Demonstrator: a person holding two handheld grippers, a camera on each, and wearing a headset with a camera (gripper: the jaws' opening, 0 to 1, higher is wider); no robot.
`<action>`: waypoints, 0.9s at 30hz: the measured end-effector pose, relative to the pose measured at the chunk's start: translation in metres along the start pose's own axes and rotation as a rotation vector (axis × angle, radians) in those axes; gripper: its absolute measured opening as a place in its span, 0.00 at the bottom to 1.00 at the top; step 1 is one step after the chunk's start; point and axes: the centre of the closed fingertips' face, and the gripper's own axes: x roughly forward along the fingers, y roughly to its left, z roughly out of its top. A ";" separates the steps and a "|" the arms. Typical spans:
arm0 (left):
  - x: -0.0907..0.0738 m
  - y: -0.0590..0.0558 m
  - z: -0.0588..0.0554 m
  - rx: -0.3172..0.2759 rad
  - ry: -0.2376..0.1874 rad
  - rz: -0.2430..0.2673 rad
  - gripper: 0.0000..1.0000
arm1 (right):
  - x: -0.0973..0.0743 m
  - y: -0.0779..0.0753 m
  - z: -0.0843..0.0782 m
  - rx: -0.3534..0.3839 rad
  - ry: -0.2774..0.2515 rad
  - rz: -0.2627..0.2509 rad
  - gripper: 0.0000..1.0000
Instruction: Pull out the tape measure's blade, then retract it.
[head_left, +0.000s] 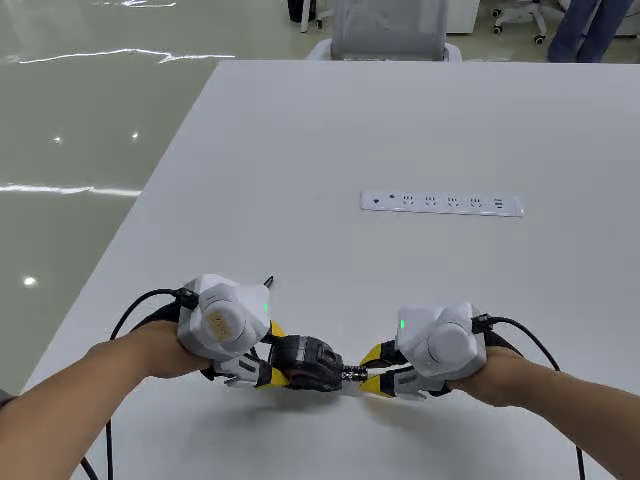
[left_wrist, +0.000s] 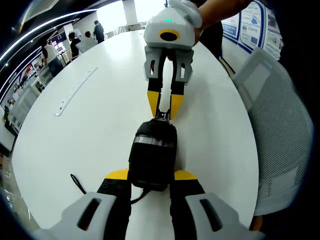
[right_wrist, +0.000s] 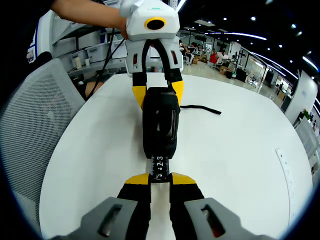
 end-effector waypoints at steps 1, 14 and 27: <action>0.000 0.000 0.000 0.000 0.000 0.000 0.25 | 0.000 0.000 0.000 0.000 -0.001 0.000 0.12; 0.000 0.001 0.000 -0.002 0.003 0.000 0.25 | -0.004 -0.001 -0.002 0.000 0.001 -0.001 0.12; 0.000 0.000 0.000 -0.001 0.005 0.001 0.25 | -0.008 -0.001 -0.005 0.001 0.005 -0.003 0.12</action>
